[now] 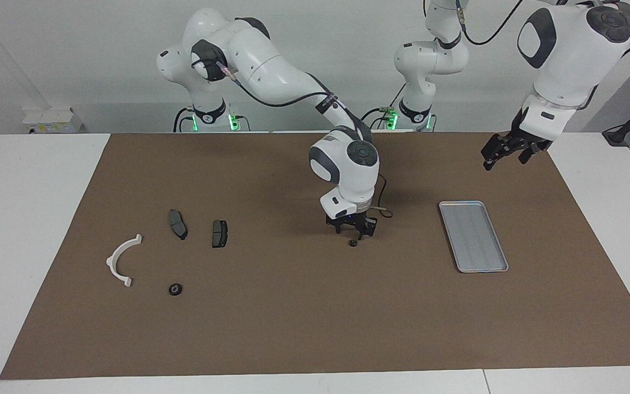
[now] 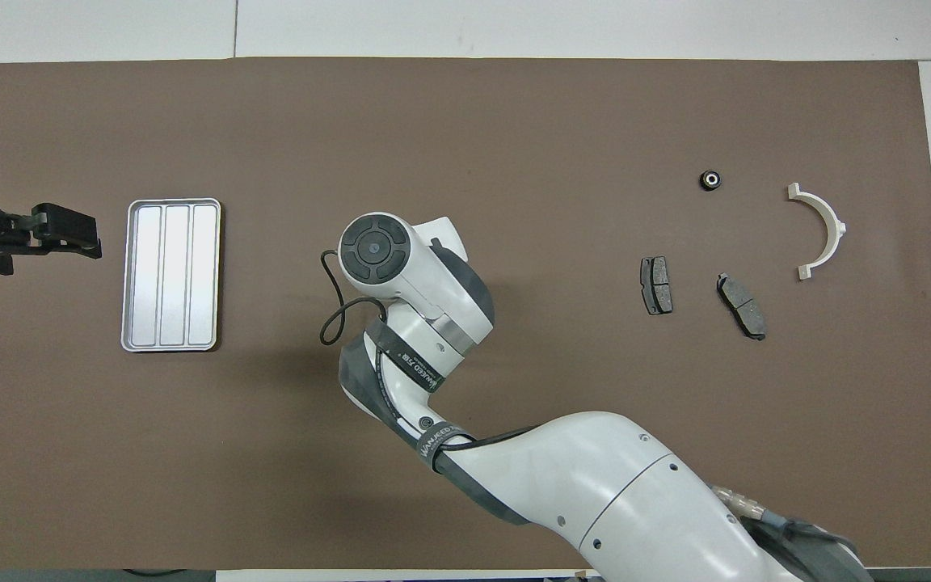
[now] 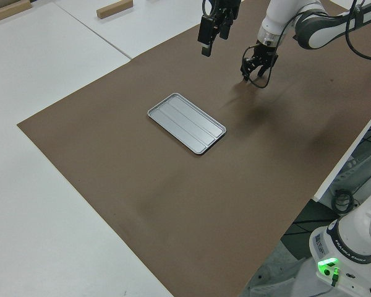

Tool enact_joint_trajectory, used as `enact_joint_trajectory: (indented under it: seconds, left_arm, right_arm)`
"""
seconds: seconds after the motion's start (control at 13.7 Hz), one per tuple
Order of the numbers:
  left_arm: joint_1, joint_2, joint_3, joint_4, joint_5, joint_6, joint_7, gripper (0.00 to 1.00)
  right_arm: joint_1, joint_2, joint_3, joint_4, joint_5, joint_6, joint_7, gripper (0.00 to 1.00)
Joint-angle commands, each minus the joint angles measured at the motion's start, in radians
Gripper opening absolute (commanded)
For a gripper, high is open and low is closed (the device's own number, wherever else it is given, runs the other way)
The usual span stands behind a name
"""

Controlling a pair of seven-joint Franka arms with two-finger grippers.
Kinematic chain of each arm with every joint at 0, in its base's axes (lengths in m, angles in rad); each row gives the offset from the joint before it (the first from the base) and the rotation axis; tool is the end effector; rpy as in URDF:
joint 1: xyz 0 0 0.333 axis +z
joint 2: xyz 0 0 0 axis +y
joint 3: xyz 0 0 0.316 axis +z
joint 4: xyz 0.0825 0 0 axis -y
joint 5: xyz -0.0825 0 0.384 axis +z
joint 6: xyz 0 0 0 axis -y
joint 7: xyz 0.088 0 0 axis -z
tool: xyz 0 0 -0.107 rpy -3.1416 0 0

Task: Place bearing gear from tray to pile

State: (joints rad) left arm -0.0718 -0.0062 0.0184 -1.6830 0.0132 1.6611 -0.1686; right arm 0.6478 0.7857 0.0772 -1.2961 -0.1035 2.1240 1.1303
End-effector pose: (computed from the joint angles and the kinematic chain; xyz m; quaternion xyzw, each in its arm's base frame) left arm 0.5567 -0.0284 0.5826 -0.9983 -0.0569 0.0071 0.0073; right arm 0.5734 0.4831 0.2801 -0.9819 0.1871 -0.0275 0.0073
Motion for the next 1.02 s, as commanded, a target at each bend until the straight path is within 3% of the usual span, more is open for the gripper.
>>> enact_joint_trajectory:
  seconds: [0.0, 0.58, 0.66, 0.95]
  left_arm:
    - [0.006, -0.008, -0.002, 0.006, 0.004, -0.02, 0.017, 1.0]
    - [0.006, -0.008, -0.002, 0.008, 0.004, -0.018, 0.015, 1.0]
    - [0.006, -0.008, -0.002, 0.008, 0.004, -0.018, 0.015, 1.0]
    - [0.006, -0.008, -0.003, 0.008, 0.004, -0.017, 0.015, 1.0]
  right_arm:
    - [-0.005, 0.049, -0.005, 0.049, -0.019, 0.017, 0.026, 0.71]
    - [-0.003, 0.092, -0.013, 0.11, -0.021, 0.007, 0.031, 0.72]
    - [-0.005, 0.092, -0.014, 0.11, -0.021, 0.008, 0.031, 0.7]
    - [-0.005, 0.095, -0.028, 0.115, -0.021, 0.019, 0.031, 0.46]
